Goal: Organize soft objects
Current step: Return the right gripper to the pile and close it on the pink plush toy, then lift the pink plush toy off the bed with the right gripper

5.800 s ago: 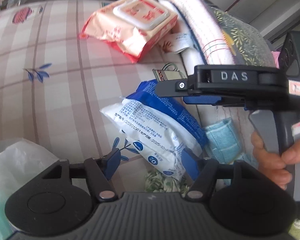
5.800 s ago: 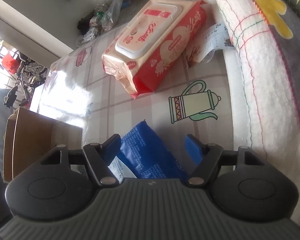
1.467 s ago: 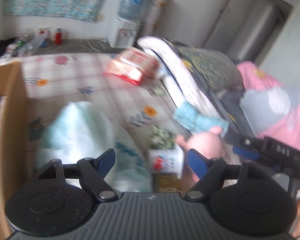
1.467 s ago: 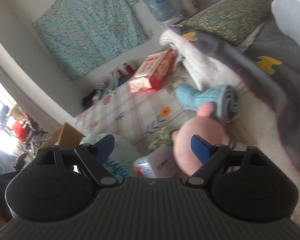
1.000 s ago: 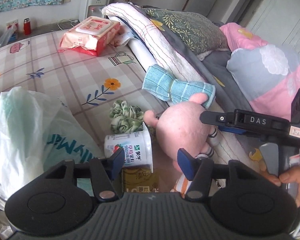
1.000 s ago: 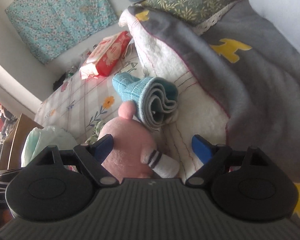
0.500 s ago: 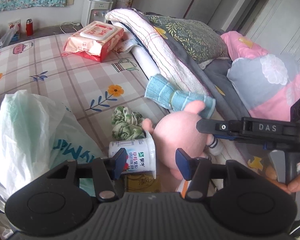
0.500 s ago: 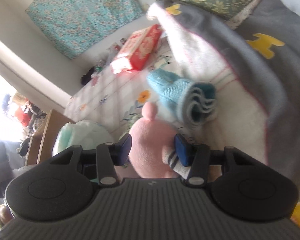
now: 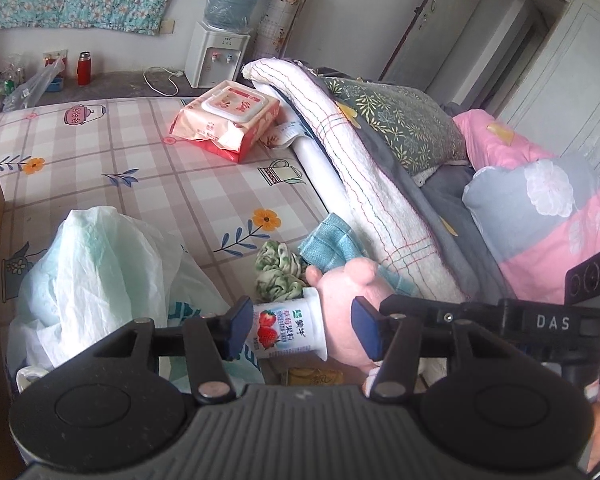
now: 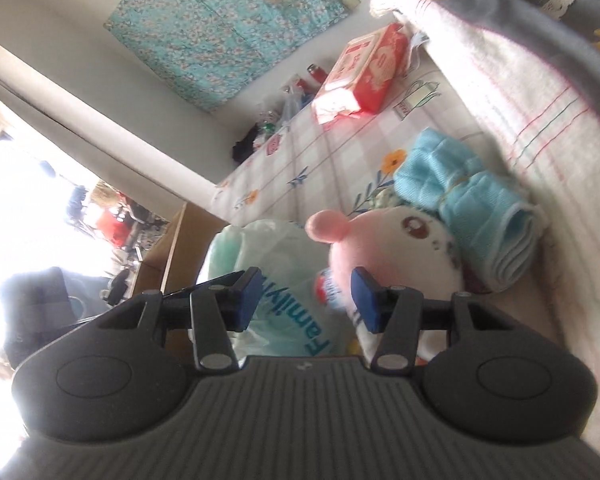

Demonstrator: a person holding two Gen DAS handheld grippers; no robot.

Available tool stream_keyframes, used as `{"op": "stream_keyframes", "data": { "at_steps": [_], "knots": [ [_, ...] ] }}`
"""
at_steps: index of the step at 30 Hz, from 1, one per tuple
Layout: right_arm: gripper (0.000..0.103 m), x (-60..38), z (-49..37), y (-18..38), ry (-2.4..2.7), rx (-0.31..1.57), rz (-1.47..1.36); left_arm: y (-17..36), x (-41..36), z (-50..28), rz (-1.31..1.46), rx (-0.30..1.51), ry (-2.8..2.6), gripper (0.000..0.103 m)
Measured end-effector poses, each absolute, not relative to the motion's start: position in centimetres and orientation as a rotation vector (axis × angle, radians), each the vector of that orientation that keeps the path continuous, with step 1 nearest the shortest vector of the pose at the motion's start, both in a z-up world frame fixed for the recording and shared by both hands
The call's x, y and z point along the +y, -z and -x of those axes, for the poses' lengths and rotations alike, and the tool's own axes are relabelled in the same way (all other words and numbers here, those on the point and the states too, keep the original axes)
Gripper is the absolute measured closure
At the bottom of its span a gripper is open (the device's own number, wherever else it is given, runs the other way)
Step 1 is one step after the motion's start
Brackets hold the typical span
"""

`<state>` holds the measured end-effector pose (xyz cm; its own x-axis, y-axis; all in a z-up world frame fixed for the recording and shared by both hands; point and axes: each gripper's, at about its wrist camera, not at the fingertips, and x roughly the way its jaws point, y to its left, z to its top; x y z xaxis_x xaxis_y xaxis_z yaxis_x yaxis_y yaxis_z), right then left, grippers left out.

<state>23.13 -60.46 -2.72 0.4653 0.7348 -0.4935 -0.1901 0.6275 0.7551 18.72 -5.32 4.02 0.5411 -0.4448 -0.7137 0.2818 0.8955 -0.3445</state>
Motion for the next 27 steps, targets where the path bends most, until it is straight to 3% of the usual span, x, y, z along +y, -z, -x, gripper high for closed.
{"op": "stream_keyframes", "data": {
  "at_steps": [12,19,27],
  "knots": [
    [0.053,-58.8,-23.2,5.2,-0.669,0.984,-0.805,-4.2,-3.7,-18.6,0.223,0.891,0.387,0.048],
    [0.042,-59.6,-23.0,5.1,-0.681,0.967,-0.860,-4.1,-3.5,-18.5,0.223,0.892,0.376,0.045],
    [0.038,-62.0,-21.9,3.9,-0.673,0.911,-0.880,-4.1,-3.8,-18.2,0.217,0.889,0.380,0.043]
  ]
}}
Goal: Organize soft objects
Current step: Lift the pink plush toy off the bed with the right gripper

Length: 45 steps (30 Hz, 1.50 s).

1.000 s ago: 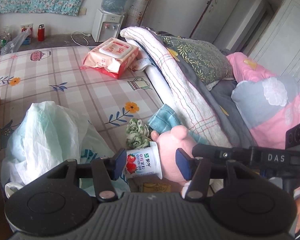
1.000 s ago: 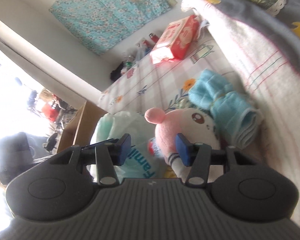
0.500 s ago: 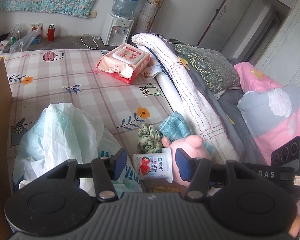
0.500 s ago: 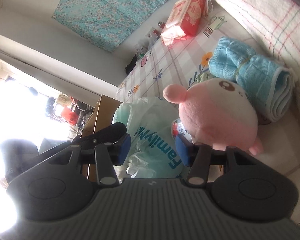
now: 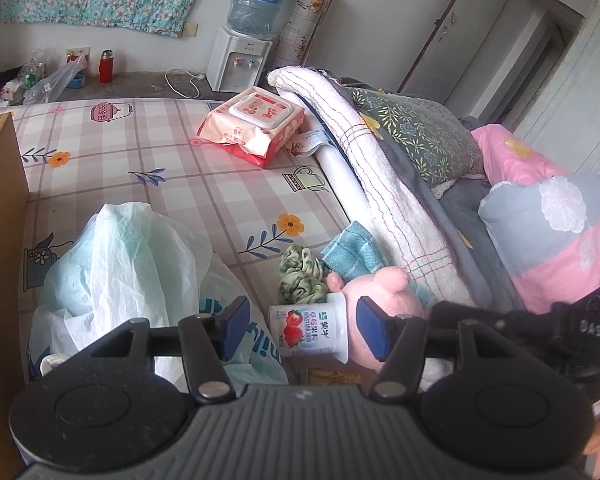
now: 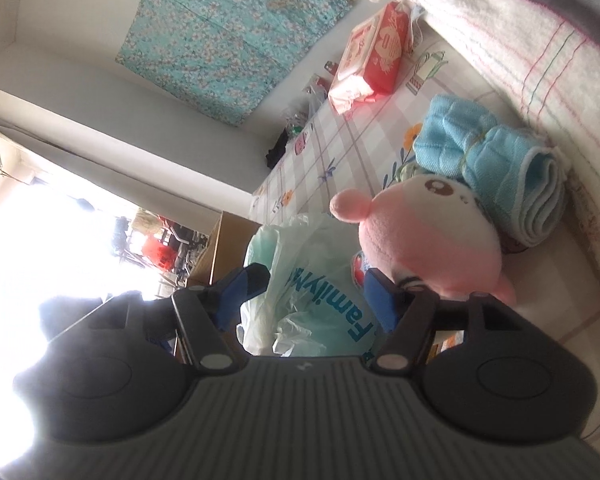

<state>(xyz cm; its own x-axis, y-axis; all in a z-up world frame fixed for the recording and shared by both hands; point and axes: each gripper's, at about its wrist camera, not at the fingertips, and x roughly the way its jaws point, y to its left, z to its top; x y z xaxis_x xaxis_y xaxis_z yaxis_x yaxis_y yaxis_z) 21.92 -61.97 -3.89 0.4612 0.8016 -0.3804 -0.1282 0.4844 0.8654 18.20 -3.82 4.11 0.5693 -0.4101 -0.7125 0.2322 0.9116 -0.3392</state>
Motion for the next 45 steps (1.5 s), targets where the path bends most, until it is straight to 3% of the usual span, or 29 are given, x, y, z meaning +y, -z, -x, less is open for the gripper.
{"op": "stream_keyframes", "data": {
  "at_steps": [10,22,29,39,45],
  "knots": [
    [0.036,-66.5,-21.9,3.1,-0.536,0.832,-0.895,-3.8,-6.4,-18.2,0.187,0.900,0.460,0.040],
    [0.031,-66.4,-23.9,7.9,-0.424,0.953,-0.971,-2.0,-12.3,-20.1,0.072,0.965,0.573,0.033],
    [0.022,-66.5,-25.1,10.2,-0.401,1.010,-1.062,-0.9,-14.8,-21.6,-0.034,0.963,0.557,0.029],
    [0.010,-64.8,-27.4,12.9,-0.406,1.078,-1.153,0.0,-15.9,-22.2,-0.080,0.932,0.561,0.033],
    [0.011,-63.3,-27.5,11.8,-0.447,1.067,-1.120,-0.9,-15.6,-21.2,-0.086,0.901,0.574,0.034]
  ]
}}
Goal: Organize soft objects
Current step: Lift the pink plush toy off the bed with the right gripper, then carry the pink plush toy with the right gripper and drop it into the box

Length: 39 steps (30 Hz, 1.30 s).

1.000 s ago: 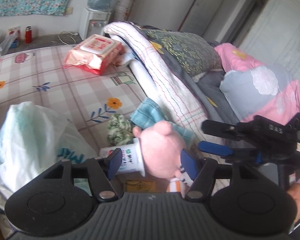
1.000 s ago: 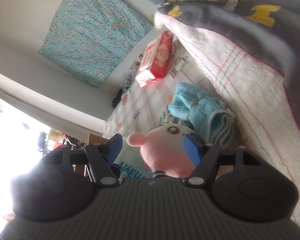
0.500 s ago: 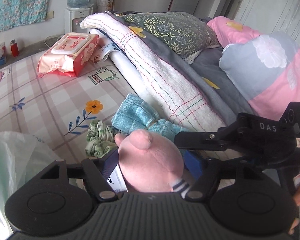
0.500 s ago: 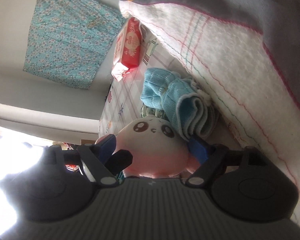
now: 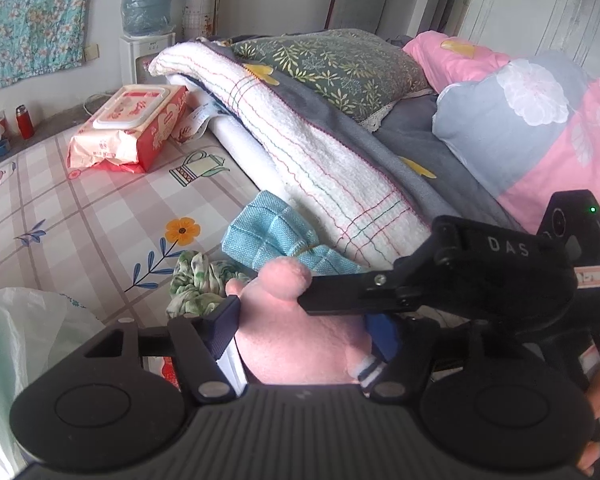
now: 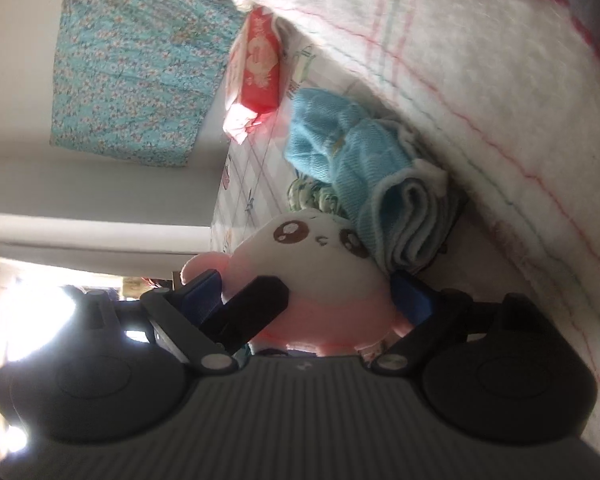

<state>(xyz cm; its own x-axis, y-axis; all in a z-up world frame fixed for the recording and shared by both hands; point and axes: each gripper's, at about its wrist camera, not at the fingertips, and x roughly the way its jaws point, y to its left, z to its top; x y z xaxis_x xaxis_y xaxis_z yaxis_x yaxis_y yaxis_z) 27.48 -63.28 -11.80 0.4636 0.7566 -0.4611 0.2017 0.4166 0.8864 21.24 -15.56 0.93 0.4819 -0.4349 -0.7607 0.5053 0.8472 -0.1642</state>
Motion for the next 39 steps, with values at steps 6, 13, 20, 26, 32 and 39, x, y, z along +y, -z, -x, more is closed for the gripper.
{"op": "stream_keyframes", "data": {
  "at_steps": [6,13,20,26,32,39],
  "knots": [
    [0.013,-62.9,-26.5,8.8,-0.460,1.017,-1.073,-3.1,-13.8,-19.7,-0.024,0.853,0.599,0.034],
    [0.014,-62.2,-25.0,2.9,-0.488,0.916,-0.958,-6.7,-11.0,-17.4,0.050,0.760,0.612,0.034],
    [0.014,-58.5,-23.9,-2.1,-0.600,0.870,-0.870,-9.8,-5.6,-14.7,0.122,0.654,0.540,0.034],
    [0.013,-51.3,-24.0,-5.0,-0.759,0.899,-0.785,-11.9,1.4,-12.2,0.163,0.575,0.378,0.034],
    [0.013,-39.5,-24.7,-7.5,-0.949,0.991,-0.678,-13.1,11.1,-10.1,0.215,0.538,0.167,0.034],
    [0.013,-24.8,-24.6,-7.3,-1.107,1.157,-0.575,-12.5,21.8,-9.3,0.262,0.572,-0.043,0.034]
  ]
}}
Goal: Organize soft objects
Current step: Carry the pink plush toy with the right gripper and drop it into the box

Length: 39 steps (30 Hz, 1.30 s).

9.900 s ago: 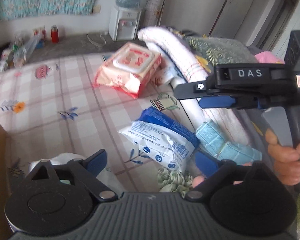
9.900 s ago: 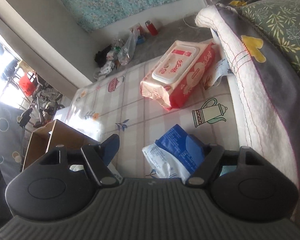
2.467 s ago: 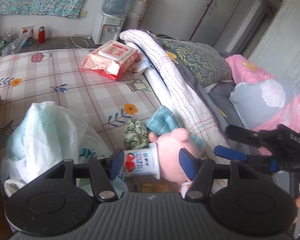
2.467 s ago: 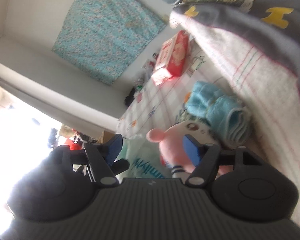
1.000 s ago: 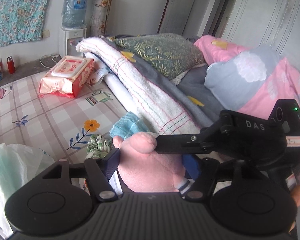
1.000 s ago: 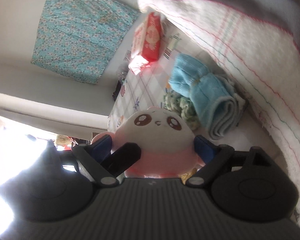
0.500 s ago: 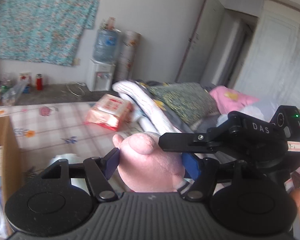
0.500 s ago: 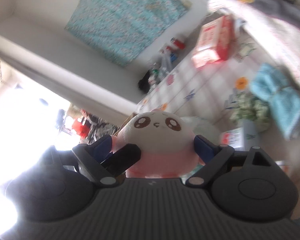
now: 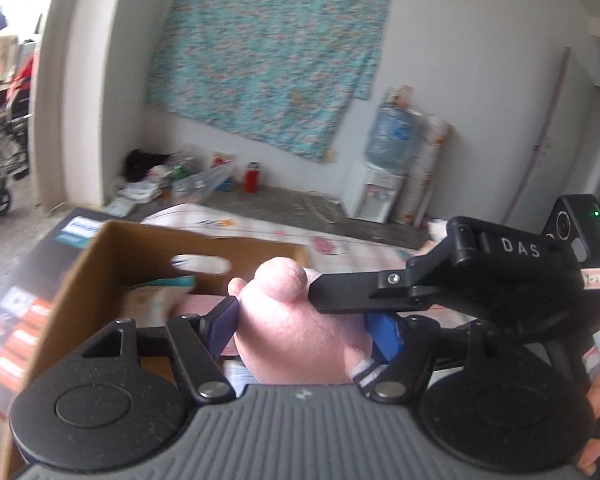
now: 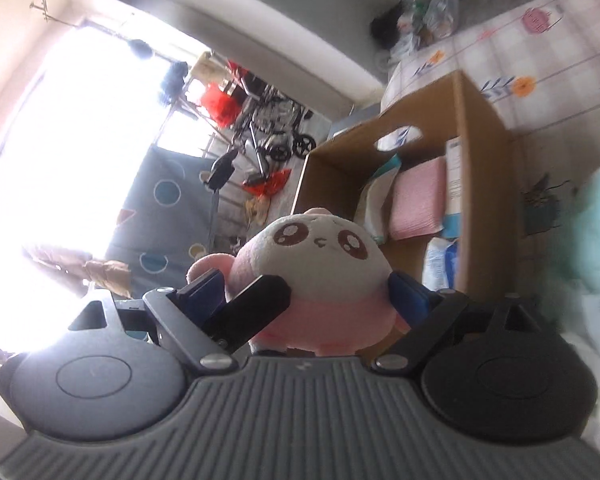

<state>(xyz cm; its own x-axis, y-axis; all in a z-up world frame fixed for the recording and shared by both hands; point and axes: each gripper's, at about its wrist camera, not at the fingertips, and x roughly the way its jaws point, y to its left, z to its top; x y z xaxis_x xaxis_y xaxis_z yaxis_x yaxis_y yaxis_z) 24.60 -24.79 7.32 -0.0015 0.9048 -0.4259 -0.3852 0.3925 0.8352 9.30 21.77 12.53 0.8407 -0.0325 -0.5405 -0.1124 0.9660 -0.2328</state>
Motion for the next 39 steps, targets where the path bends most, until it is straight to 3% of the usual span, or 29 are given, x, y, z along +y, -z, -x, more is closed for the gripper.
{"op": "stream_keyframes", "data": {
  "at_steps": [9,17,28,39],
  "knots": [
    [0.014,-13.1,-24.8,-2.5,-1.059,1.303,-0.561,-8.5,30.5,-12.0,0.279,0.710,-0.174,0.033],
    [0.015,-8.4,-24.4,2.5,-0.981,1.394,-0.551,-5.0,31.6,-13.1,0.141,0.851,-0.258,0.033],
    [0.016,-8.8,-25.6,3.2,-0.956,1.393,-0.550,-5.5,32.3,-11.3,0.164,0.875,-0.269,0.034],
    [0.027,-8.6,-25.1,4.0,-0.950,1.431,-0.561,-7.4,31.5,-8.7,0.146,0.824,-0.286,0.035]
  ]
}}
